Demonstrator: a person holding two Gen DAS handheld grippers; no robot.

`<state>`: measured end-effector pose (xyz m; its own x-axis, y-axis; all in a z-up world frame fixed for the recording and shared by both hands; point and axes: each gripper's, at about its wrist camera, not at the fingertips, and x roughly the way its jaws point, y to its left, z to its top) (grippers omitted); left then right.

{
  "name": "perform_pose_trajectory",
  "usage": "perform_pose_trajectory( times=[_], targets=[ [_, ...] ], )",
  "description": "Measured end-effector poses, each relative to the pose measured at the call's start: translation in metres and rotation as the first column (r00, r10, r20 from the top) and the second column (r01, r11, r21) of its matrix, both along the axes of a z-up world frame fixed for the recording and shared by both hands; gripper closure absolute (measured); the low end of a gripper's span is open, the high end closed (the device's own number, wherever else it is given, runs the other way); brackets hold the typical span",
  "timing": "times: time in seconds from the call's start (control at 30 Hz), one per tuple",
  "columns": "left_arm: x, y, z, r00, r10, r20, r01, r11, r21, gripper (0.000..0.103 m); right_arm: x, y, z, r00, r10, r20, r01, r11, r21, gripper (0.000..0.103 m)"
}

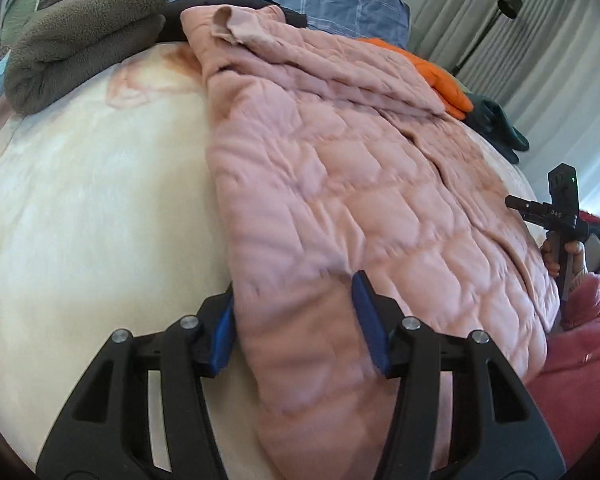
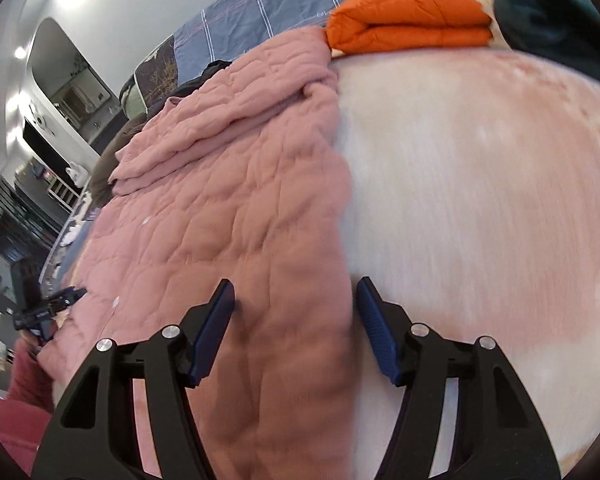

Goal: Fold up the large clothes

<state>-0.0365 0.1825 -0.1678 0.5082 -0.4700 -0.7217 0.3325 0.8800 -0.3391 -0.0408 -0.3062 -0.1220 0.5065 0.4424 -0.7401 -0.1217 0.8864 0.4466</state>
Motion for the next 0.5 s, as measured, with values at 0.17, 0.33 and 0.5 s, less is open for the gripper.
perform_pose_trajectory(
  times=[0.17,0.33,0.5],
  targets=[
    [-0.021,0.003,0.0,1.0,0.002,-0.014,-0.002,0.998,-0.068,0.05,-0.028,-0.005,0.001,1.0,-0.013,0.009,0.012,0.999,0.047,0.039],
    [-0.041,0.007,0.003,1.0,0.017,-0.011,-0.018,0.994,-0.111,0.049,-0.052,-0.01,0.003,1.0,-0.022,0.016,0.02,0.992,0.125,0.039],
    [-0.06,0.002,0.004,1.0,0.006,-0.012,-0.007,0.995,-0.095,0.049,-0.071,-0.012,0.005,0.999,-0.023,0.034,0.017,0.986,0.165,0.039]
  ],
)
